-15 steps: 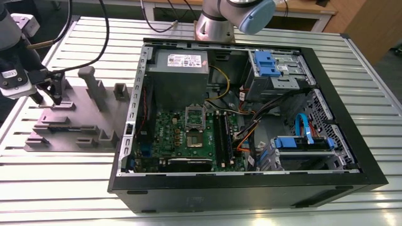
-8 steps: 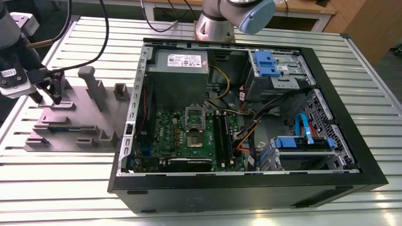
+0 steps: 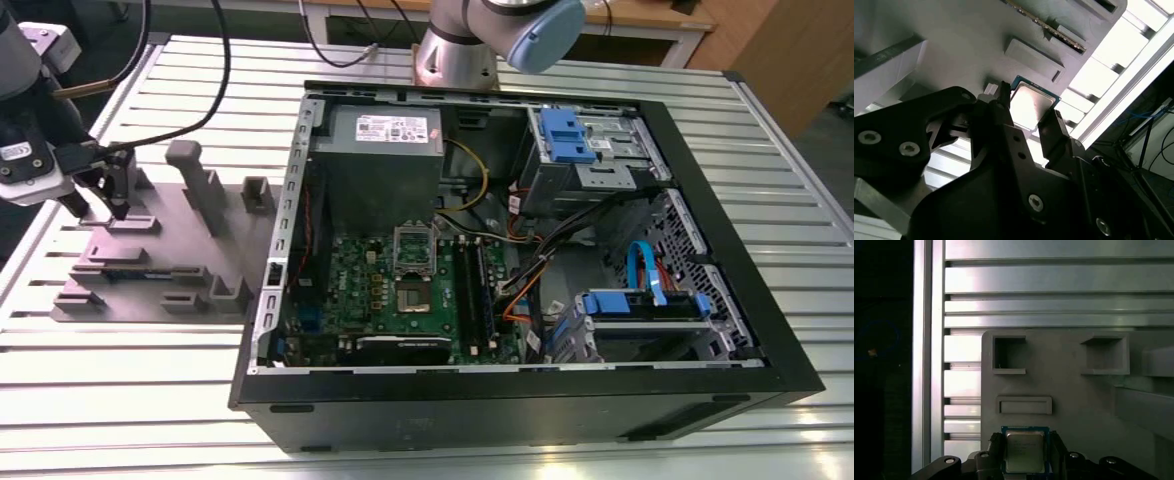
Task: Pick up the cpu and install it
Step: 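Pick up the cpu and move it towards the insertion slot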
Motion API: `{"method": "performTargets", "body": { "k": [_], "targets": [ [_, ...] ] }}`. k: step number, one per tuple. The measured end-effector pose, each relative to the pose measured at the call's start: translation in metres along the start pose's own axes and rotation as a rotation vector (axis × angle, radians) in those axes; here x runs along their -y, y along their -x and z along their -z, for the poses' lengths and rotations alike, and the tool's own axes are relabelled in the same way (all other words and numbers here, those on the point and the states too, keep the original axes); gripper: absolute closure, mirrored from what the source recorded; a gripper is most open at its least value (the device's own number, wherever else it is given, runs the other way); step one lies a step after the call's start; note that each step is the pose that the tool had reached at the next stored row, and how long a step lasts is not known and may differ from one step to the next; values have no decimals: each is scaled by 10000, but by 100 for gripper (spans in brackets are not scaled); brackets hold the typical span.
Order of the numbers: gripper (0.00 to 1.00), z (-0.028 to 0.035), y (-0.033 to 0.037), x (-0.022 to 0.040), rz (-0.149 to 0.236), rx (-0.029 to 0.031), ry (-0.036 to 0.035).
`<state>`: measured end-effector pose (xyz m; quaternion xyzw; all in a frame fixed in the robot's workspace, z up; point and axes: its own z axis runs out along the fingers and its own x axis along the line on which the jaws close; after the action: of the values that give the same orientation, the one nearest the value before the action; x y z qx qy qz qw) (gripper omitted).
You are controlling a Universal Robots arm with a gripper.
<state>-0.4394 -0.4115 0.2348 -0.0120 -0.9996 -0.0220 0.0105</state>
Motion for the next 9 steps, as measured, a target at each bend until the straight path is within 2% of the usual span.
{"method": "performTargets", "body": {
  "k": [3, 9],
  "targets": [
    [53, 47, -1, -2, 0, 0, 0],
    [53, 103, -2, -5, 0, 0, 0]
  ]
}}
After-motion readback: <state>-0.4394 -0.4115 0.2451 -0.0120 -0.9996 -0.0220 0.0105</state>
